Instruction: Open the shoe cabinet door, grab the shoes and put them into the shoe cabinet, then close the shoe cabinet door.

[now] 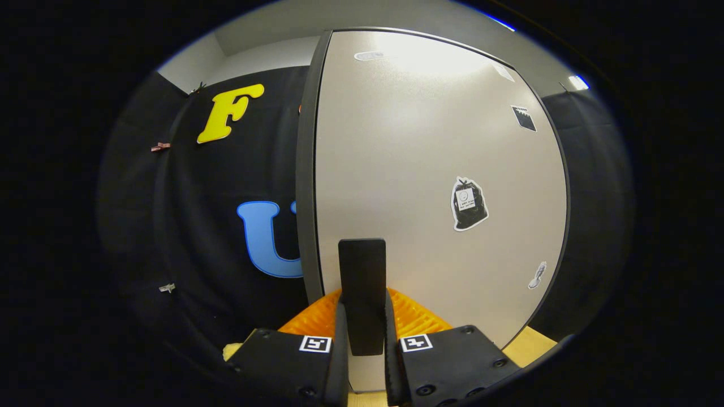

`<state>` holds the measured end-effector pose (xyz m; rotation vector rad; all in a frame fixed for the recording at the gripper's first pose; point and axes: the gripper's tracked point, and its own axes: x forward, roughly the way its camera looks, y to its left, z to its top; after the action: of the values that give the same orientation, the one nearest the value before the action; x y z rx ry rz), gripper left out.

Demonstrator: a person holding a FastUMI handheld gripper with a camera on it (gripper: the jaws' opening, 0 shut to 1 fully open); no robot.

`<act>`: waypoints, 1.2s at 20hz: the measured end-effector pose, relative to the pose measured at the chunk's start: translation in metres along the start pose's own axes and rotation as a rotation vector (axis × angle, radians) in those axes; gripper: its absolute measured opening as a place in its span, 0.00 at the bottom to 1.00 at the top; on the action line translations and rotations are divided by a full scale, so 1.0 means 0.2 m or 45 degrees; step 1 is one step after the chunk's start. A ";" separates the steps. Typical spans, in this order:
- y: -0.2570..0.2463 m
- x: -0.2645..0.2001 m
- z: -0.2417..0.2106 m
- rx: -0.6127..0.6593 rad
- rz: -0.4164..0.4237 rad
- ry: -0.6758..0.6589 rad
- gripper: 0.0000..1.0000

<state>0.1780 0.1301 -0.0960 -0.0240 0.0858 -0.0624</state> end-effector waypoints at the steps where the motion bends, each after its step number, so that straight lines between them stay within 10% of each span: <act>1: 0.00 -0.01 0.00 -0.001 0.001 -0.001 0.29; 24: -0.46 -0.90 0.08 0.018 0.322 0.031 0.29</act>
<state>-0.0055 0.0511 -0.0634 0.0020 0.1120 0.1892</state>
